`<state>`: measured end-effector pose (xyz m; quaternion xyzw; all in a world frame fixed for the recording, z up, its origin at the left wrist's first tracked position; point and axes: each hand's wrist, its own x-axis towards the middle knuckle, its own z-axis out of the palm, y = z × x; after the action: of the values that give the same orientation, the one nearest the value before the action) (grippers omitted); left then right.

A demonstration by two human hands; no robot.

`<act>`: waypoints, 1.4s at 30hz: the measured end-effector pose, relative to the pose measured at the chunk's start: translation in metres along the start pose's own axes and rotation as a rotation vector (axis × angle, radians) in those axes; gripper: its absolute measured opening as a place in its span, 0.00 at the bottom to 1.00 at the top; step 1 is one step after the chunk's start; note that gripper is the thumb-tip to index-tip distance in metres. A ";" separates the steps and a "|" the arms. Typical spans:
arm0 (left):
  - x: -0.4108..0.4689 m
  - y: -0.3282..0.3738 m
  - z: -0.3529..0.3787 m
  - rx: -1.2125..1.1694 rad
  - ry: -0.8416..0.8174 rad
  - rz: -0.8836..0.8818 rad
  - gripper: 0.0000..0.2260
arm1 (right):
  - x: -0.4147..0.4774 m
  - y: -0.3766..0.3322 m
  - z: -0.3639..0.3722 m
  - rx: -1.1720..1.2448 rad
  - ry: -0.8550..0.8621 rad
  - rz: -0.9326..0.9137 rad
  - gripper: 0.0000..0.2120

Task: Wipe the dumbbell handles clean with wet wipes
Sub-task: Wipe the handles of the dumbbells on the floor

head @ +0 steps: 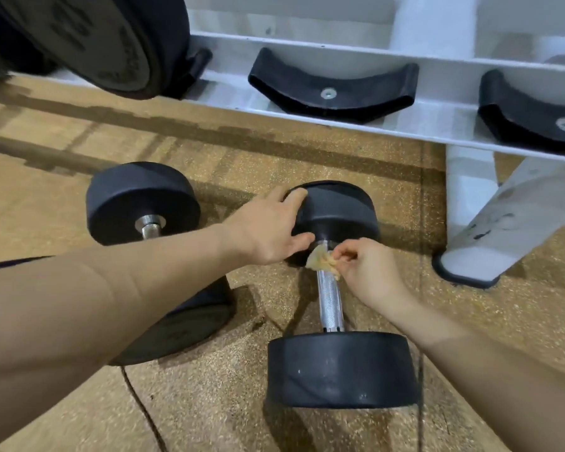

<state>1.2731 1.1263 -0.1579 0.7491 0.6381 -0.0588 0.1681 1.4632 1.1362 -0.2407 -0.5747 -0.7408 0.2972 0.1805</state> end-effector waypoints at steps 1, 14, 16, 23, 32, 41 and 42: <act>-0.002 0.002 0.003 -0.028 -0.017 0.014 0.37 | -0.004 0.001 0.006 -0.056 -0.051 -0.018 0.10; -0.029 -0.023 0.029 -0.108 -0.001 -0.106 0.34 | -0.011 -0.029 0.025 0.011 -0.252 0.069 0.13; -0.031 -0.024 0.025 -0.165 0.028 -0.146 0.26 | -0.013 -0.028 0.026 0.057 -0.255 0.169 0.15; -0.024 -0.033 0.020 -0.227 0.061 -0.236 0.23 | -0.005 -0.042 0.038 0.141 -0.031 0.023 0.11; -0.028 -0.047 0.028 -0.292 0.082 -0.309 0.21 | -0.004 -0.056 0.035 0.429 -0.323 0.281 0.08; -0.052 -0.054 0.034 -0.330 -0.020 -0.245 0.38 | -0.015 -0.046 0.050 0.289 -0.362 0.221 0.14; -0.054 -0.055 0.033 -0.334 -0.033 -0.233 0.42 | -0.008 -0.049 0.051 0.290 -0.262 0.179 0.13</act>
<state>1.2141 1.0722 -0.1819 0.6310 0.7183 0.0164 0.2926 1.3976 1.1083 -0.2473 -0.5629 -0.6534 0.4876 0.1364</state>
